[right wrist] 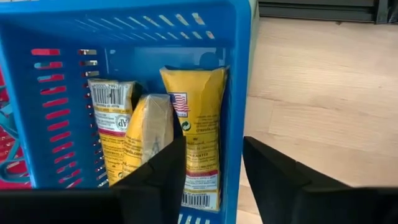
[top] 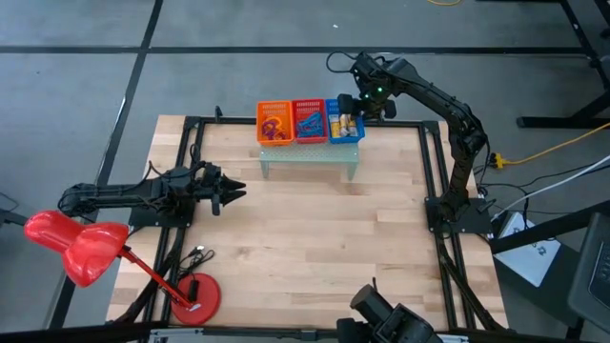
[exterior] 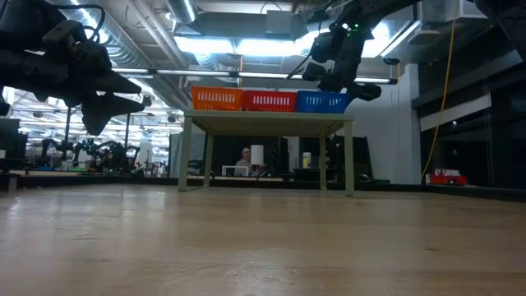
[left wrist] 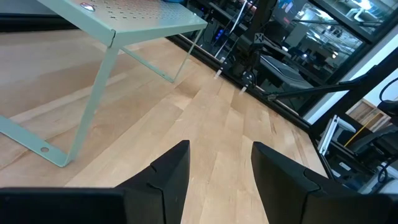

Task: Pick & Place Office Desk Supplies
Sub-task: Put the blue basket with crayon boxes on the shelf, then return to Home Position

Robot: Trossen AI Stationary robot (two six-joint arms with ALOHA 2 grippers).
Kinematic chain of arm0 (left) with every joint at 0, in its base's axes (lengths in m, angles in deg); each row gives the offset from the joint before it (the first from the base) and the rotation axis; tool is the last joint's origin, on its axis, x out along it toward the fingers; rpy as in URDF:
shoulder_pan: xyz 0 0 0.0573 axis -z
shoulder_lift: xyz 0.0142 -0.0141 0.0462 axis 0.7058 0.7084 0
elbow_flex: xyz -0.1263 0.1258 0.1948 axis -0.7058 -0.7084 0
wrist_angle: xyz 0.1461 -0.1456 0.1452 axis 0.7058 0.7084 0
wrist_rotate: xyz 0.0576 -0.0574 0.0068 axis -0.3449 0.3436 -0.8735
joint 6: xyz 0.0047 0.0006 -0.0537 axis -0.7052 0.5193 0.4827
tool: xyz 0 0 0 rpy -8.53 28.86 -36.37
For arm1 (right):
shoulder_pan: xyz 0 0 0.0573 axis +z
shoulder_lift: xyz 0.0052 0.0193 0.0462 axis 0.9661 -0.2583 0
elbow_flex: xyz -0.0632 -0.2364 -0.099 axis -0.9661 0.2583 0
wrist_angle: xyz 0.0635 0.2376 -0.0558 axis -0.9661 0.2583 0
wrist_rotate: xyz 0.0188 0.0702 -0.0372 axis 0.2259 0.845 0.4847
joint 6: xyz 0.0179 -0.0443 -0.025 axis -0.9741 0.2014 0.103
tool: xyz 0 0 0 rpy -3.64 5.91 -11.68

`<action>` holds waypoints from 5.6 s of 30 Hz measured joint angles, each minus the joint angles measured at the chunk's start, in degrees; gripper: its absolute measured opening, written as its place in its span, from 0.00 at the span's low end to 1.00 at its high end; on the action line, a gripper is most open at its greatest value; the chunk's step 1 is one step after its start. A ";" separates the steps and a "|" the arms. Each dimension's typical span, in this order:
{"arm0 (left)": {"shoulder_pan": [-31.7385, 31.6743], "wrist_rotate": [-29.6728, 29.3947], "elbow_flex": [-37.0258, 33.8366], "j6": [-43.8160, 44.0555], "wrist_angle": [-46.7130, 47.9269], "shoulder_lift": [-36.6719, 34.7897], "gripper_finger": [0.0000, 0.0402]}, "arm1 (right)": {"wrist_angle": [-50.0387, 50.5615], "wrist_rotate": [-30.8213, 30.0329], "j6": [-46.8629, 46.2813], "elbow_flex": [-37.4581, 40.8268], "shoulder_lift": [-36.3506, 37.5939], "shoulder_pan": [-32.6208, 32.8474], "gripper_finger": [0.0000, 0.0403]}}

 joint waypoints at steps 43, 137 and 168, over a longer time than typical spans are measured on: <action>0.00 0.04 0.00 0.00 0.01 0.12 0.42 | 10.06 -20.25 20.96 -22.83 32.73 27.30 0.44; 0.09 -0.25 0.05 0.00 -1.19 7.78 0.42 | -69.23 -8.59 16.98 104.02 107.06 45.03 0.44; 0.11 -0.26 0.04 0.00 -1.21 7.78 0.42 | -69.23 -8.61 16.98 103.97 107.03 45.03 0.44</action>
